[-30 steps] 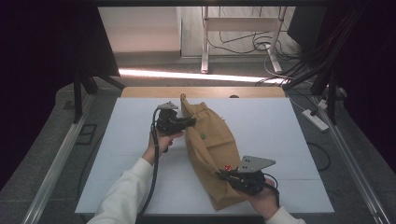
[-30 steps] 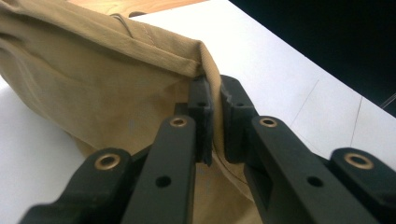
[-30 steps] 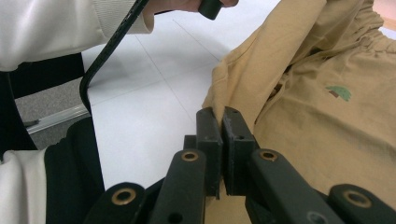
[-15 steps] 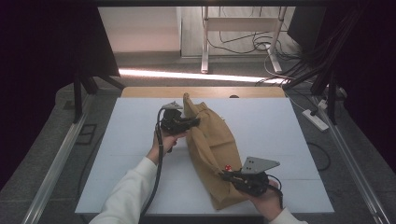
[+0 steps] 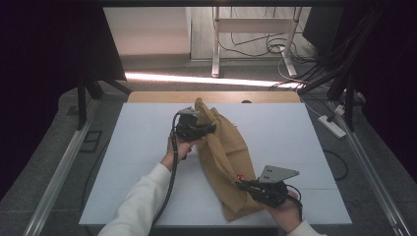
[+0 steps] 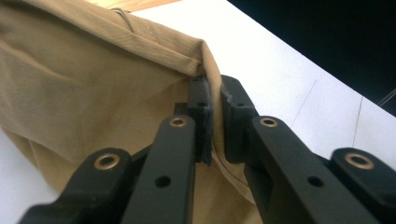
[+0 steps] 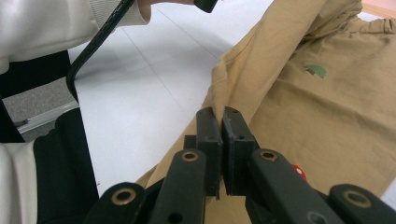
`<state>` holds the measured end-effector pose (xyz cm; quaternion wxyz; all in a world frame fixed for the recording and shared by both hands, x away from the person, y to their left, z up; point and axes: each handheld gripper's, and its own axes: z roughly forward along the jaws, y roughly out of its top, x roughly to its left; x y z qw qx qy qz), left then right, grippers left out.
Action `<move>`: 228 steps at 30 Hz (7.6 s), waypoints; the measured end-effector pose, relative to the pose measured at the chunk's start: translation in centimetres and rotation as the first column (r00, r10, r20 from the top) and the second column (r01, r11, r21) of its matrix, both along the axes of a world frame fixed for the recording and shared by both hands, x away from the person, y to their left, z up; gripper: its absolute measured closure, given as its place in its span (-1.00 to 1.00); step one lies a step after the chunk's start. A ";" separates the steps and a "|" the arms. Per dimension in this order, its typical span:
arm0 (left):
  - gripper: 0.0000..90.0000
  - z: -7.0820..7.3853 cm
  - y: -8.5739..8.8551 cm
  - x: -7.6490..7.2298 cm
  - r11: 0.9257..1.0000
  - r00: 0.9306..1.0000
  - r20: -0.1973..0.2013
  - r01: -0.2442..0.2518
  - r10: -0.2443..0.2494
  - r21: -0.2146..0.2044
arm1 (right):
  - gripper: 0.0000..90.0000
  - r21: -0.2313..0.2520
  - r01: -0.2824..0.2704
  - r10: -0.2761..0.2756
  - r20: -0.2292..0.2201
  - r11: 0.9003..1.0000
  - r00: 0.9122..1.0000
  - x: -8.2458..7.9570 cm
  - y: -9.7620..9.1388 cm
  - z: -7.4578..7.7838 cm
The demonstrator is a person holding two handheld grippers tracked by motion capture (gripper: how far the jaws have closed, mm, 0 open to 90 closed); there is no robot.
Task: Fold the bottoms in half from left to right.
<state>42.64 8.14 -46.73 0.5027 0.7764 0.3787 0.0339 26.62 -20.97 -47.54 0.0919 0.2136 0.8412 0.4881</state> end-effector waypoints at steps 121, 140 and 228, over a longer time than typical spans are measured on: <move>-0.36 -1.2 6.4 -7.7 0.986 0.998 0.064 -0.035 0.025 0.162 | -0.19 -0.177 0.039 -0.049 -0.052 0.984 0.997 3.1 3.5 -1.4; -0.38 -1.2 6.9 -7.6 0.986 0.997 0.064 -0.055 0.045 0.156 | -0.24 -0.211 -0.008 -0.001 -0.043 0.977 0.999 2.4 7.6 -0.2; -0.43 -1.1 7.6 -7.8 0.984 0.994 0.072 -0.088 0.078 0.156 | 0.62 -0.434 0.098 -0.151 -0.088 0.896 0.985 2.2 8.4 -3.9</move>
